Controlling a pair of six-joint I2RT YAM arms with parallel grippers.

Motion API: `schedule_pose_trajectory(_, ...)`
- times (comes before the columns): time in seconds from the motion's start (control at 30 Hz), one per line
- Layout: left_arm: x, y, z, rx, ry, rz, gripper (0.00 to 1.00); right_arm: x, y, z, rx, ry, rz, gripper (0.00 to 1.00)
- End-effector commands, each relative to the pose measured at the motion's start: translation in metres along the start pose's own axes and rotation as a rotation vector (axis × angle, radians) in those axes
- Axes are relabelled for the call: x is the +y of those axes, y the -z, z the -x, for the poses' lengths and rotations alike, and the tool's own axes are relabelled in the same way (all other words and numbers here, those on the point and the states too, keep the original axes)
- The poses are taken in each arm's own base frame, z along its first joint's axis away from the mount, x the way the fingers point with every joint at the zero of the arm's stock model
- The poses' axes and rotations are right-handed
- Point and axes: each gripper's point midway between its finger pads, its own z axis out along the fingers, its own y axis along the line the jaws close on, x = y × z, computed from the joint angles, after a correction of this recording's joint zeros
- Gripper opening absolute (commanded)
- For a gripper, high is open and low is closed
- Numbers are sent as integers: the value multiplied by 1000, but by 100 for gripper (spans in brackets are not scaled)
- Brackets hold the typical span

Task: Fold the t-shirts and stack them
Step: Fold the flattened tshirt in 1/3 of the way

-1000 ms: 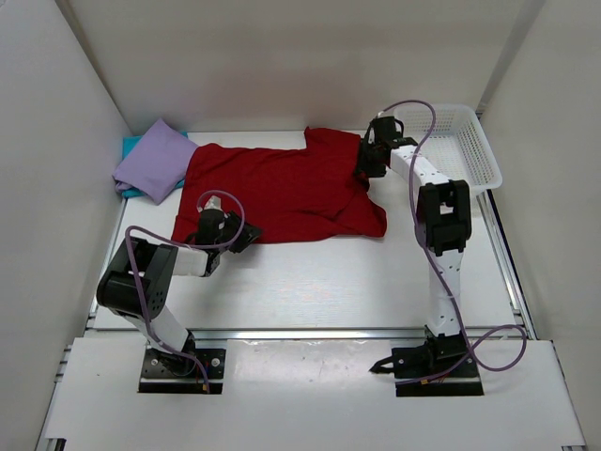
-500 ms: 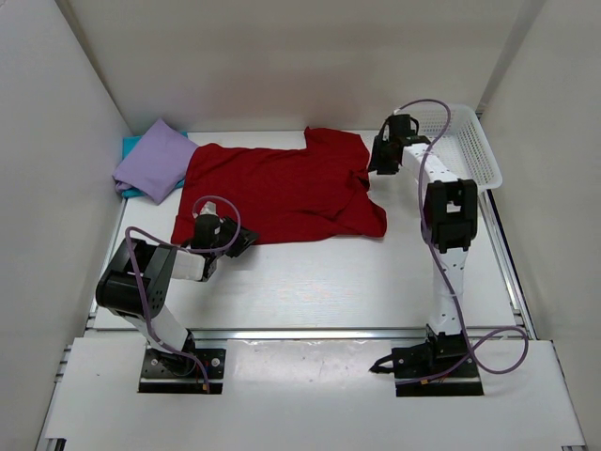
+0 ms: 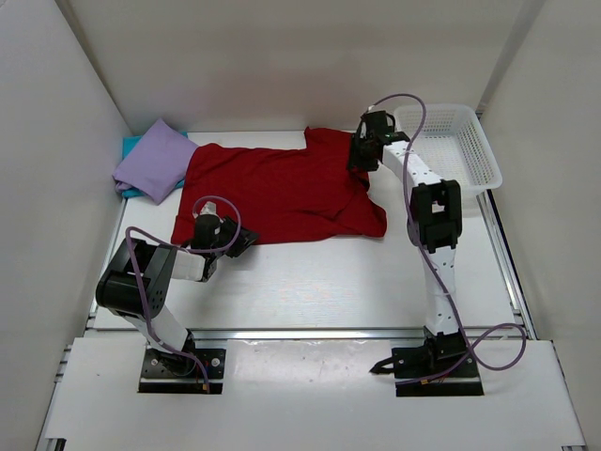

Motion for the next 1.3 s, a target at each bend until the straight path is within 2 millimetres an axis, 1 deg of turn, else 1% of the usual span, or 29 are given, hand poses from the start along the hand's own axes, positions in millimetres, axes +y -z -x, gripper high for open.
schedule_pose_trajectory(0.0,-7,2,0,3,-2,-37,40,-7,-2,-5,15,12,-50,39)
schedule_pose_trajectory(0.03,-8,2,2,-7,-6,-38,40,-8,2,1,-1,12,-56,39)
schedule_pose_trajectory(0.13,-6,3,2,-6,-1,-35,40,-14,1,-8,7,18,-84,40)
schedule_pose_trajectory(0.17,-7,2,7,-16,-1,-39,39,-15,5,-5,-4,20,-97,39)
schedule_pose_trajectory(0.2,-11,2,5,-13,2,-50,40,-16,5,-8,1,30,-109,39)
schedule_pose_trajectory(0.3,-9,2,6,-13,5,-48,40,-30,13,-2,-21,50,-200,40)
schedule_pose_trajectory(0.37,-10,2,6,-11,2,-56,39,-31,18,-1,-28,63,-219,42)
schedule_pose_trajectory(0.4,-10,2,5,-8,9,-58,40,-31,21,4,-45,67,-230,42)
schedule_pose_trajectory(0.43,-7,2,1,4,15,-50,40,-28,20,3,-40,69,-228,42)
schedule_pose_trajectory(0.57,-6,2,5,-3,26,-54,39,-33,14,0,-20,48,-216,38)
schedule_pose_trajectory(0.6,-5,1,1,8,23,-48,40,-38,16,-2,-10,47,-221,37)
schedule_pose_trajectory(0.63,-8,1,2,7,21,-62,39,-41,16,2,-21,34,-224,38)
schedule_pose_trajectory(0.67,-5,1,6,-5,28,-51,38,-42,15,1,-21,32,-227,39)
schedule_pose_trajectory(0.7,-6,1,4,-1,21,-53,39,-41,16,5,-29,26,-216,43)
schedule_pose_trajectory(0.73,-3,0,7,-7,29,-48,39,-49,17,8,-32,11,-224,43)
schedule_pose_trajectory(0.77,-3,1,7,-7,22,-49,40,-50,18,11,-37,8,-213,44)
schedule_pose_trajectory(0.8,2,1,10,-13,38,-38,39,-48,17,10,-32,5,-206,40)
schedule_pose_trajectory(0.83,6,2,9,-14,44,-30,39,-57,15,7,-22,-6,-209,37)
schedule_pose_trajectory(0.87,5,2,11,-17,49,-41,39,-62,17,13,-33,-22,-209,27)
schedule_pose_trajectory(0.93,16,4,11,-18,79,-17,39,-64,17,13,-27,-34,-206,26)
schedule_pose_trajectory(0.97,11,3,13,-24,83,-30,38,-66,16,10,-23,-31,-210,29)
schedule_pose_trajectory(1.0,9,3,13,-24,80,-39,38,-66,20,11,-28,-31,-208,38)
schedule_pose_trajectory(1.07,6,2,10,-12,73,-45,38,-65,32,22,-73,-44,-203,49)
schedule_pose_trajectory(1.1,3,3,13,-21,69,-51,37,-65,34,22,-81,-57,-186,51)
schedule_pose_trajectory(1.13,1,3,10,-17,63,-56,39,-63,39,25,-96,-78,-139,51)
schedule_pose_trajectory(1.17,0,4,9,-15,57,-55,38,-66,49,37,-136,-96,-109,50)
schedule_pose_trajectory(1.2,-2,5,10,-22,50,-59,39,-69,49,32,-129,-104,-106,44)
schedule_pose_trajectory(1.23,-2,5,12,-28,46,-59,38,-69,51,32,-132,-108,-102,41)
schedule_pose_trajectory(1.27,-3,6,13,-32,51,-60,39,-67,47,25,-112,-91,-106,39)
